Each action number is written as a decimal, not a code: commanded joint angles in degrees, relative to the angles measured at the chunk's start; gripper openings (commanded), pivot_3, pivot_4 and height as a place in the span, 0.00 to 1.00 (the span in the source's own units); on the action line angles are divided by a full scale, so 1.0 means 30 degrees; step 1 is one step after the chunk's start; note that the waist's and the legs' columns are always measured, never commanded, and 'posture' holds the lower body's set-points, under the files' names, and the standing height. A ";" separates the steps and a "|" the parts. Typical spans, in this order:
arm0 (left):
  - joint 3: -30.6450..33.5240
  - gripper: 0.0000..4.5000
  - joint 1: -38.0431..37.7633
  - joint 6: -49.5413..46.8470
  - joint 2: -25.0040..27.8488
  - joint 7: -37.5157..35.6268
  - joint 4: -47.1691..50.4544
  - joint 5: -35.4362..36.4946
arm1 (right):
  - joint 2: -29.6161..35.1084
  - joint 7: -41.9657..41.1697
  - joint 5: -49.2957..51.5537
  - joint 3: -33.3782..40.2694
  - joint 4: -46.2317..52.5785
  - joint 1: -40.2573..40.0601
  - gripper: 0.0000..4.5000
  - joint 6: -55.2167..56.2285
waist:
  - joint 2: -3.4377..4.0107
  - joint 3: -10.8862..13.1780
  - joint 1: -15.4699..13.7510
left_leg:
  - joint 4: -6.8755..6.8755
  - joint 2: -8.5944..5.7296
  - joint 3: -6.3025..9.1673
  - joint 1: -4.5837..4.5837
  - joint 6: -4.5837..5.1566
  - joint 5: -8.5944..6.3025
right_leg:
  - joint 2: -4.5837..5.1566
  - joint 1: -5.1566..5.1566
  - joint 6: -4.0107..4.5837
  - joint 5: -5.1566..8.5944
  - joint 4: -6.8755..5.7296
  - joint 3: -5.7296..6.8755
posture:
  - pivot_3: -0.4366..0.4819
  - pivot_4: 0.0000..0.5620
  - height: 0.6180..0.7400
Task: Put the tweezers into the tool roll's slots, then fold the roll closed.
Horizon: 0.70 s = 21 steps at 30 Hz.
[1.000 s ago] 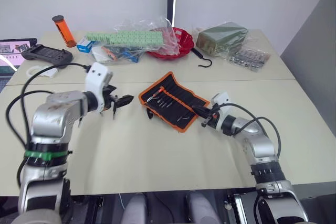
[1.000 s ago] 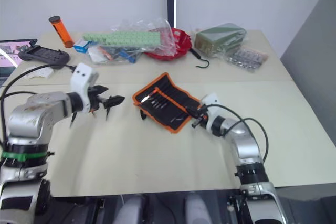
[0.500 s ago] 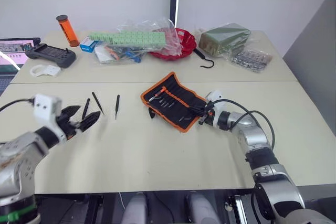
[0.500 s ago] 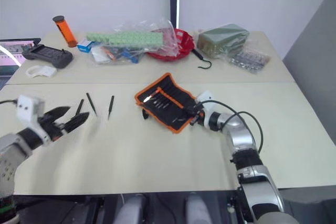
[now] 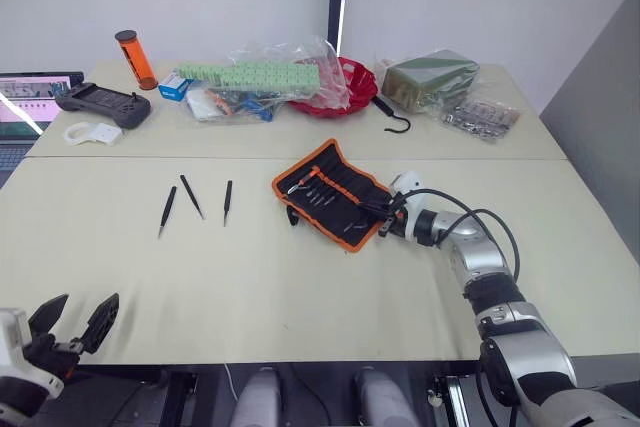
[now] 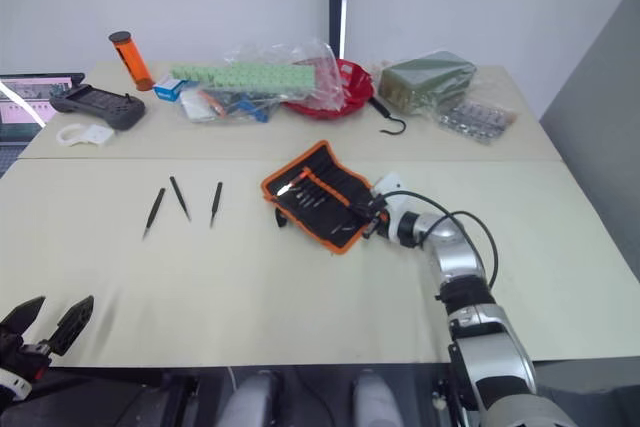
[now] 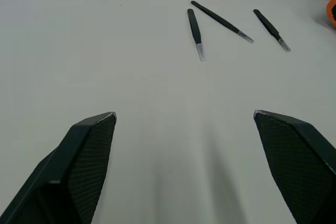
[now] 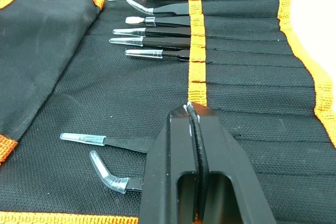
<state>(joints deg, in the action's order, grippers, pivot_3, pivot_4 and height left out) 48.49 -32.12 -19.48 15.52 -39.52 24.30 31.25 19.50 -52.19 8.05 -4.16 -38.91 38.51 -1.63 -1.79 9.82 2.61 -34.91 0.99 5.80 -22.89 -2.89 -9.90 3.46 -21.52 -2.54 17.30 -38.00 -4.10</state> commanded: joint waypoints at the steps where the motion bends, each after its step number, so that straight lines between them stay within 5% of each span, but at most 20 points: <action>1: 0.0061 0.99 -0.0754 0.1209 -0.0521 0.0586 0.0603 0.0275 | -0.0040 -0.0277 -0.0228 -0.0149 -0.0440 0.0069 0.00 -0.0042 | -0.0004 -0.0002 -0.0013 | 0.0003 0.0005 0.0002 0.0006 0.0002 -0.0001 | -0.0004 0.0011 0.0005 0.0004 0.0003 0.0008 | 0.48 0.27 1.00; 11: -0.1439 0.99 -0.0793 0.2384 -0.0265 0.1829 0.0351 -0.0481 | -0.0036 -0.0408 -0.0194 -0.0079 -0.0377 0.0016 0.00 -0.0054 | -0.0004 -0.0002 -0.0007 | 0.0000 0.0000 0.0007 0.0028 0.0002 -0.0002 | -0.0005 0.0049 0.0009 0.0007 0.0016 0.0012 | 0.48 0.27 1.00; 21: -0.3773 0.99 0.5496 -0.3292 0.2663 0.6886 0.0009 -0.0270 | 0.0167 -0.0136 0.0037 0.0068 0.1567 -0.1026 0.00 -0.0901 | -0.0001 -0.0001 -0.0024 | -0.0004 -0.0007 0.0031 0.0029 0.0003 -0.0001 | -0.0008 0.0055 -0.0003 0.0003 0.0000 0.0026 | 0.48 0.27 1.00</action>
<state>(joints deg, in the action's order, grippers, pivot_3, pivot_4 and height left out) 37.83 -16.92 -26.75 22.14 -20.99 23.85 29.62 19.54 -52.59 8.08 -3.92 -35.76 36.70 -3.16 -1.79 9.82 2.54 -34.92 0.97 5.89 -22.80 -2.88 -9.90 3.44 -21.36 -2.55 17.31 -38.02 -4.02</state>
